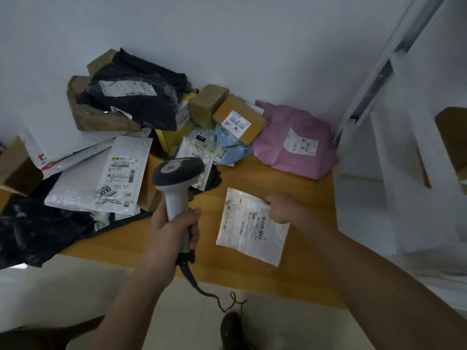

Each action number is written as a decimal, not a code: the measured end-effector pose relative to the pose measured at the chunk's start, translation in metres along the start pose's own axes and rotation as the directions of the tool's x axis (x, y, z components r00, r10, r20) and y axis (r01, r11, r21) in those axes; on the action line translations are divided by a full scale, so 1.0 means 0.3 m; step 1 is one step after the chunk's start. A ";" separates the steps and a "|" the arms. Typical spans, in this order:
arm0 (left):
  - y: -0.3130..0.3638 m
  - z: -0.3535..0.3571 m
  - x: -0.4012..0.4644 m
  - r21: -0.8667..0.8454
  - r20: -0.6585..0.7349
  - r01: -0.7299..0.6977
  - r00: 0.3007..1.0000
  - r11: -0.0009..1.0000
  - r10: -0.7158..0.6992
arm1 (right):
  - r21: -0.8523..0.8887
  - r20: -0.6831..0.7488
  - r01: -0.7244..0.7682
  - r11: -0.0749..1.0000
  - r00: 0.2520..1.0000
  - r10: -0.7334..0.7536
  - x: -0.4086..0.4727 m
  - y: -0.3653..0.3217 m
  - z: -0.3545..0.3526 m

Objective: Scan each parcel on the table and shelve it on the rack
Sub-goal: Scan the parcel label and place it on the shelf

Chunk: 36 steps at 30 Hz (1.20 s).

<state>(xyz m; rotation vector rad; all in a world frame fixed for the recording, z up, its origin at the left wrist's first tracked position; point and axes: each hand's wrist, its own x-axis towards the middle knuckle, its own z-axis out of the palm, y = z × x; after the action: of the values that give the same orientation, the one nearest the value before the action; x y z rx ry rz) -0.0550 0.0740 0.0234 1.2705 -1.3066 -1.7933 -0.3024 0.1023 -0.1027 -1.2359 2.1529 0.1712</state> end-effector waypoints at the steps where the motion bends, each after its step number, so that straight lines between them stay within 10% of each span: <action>1: -0.004 0.011 -0.018 -0.009 0.001 0.000 1.000 1.000 0.000 | -0.037 -0.102 0.039 0.999 0.994 -0.042 -0.012 -0.001 -0.002; 4: -0.016 0.038 -0.058 -0.015 0.003 0.019 1.000 1.000 -0.019 | 0.050 -0.534 0.055 0.997 0.845 -0.019 -0.048 -0.005 0.033; 6: -0.025 0.047 -0.071 -0.009 0.008 0.030 1.000 1.000 -0.030 | 0.267 -0.546 -0.049 0.963 0.815 0.193 -0.061 0.013 0.084; 8: -0.032 0.047 -0.069 -0.008 0.007 0.043 0.999 0.999 -0.043 | 0.594 -0.179 -0.285 0.753 0.865 0.468 -0.064 0.021 0.166; 10: -0.036 0.047 -0.056 -0.007 0.001 0.058 0.998 0.998 -0.058 | 0.831 0.295 -0.481 0.279 0.806 0.513 -0.063 -0.002 0.262; 12: -0.043 0.045 -0.034 -0.003 0.003 0.064 0.998 0.998 -0.064 | 0.860 0.397 -0.506 0.072 0.750 0.529 -0.040 -0.029 0.348; 17: -0.062 0.014 0.026 0.035 0.021 0.083 0.996 0.996 -0.084 | 0.909 0.286 -0.405 0.095 0.775 0.564 0.018 -0.087 0.355; 21: -0.062 -0.014 0.064 0.042 0.029 0.103 0.994 0.994 -0.105 | 0.817 0.231 -0.408 0.407 0.879 0.416 0.075 -0.033 0.239; 25: -0.065 -0.022 0.102 0.051 0.023 0.121 0.992 0.991 -0.122 | 0.752 -0.068 -0.337 0.567 0.815 0.575 0.094 0.042 0.140; 31: -0.070 -0.004 0.109 0.080 0.052 0.110 0.992 0.991 -0.114 | 0.859 0.143 -0.435 0.271 0.711 0.688 0.121 -0.030 0.255; 36: -0.073 0.004 0.058 0.084 0.045 0.089 0.995 0.992 -0.093 | 0.915 0.139 -0.325 0.238 0.809 0.571 0.146 -0.040 0.285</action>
<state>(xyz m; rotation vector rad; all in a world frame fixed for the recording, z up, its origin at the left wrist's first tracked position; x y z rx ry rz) -0.0611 0.0673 -0.0031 1.3583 -1.3824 -1.8605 -0.2684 0.0986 -0.1932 0.0954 2.1424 -0.9063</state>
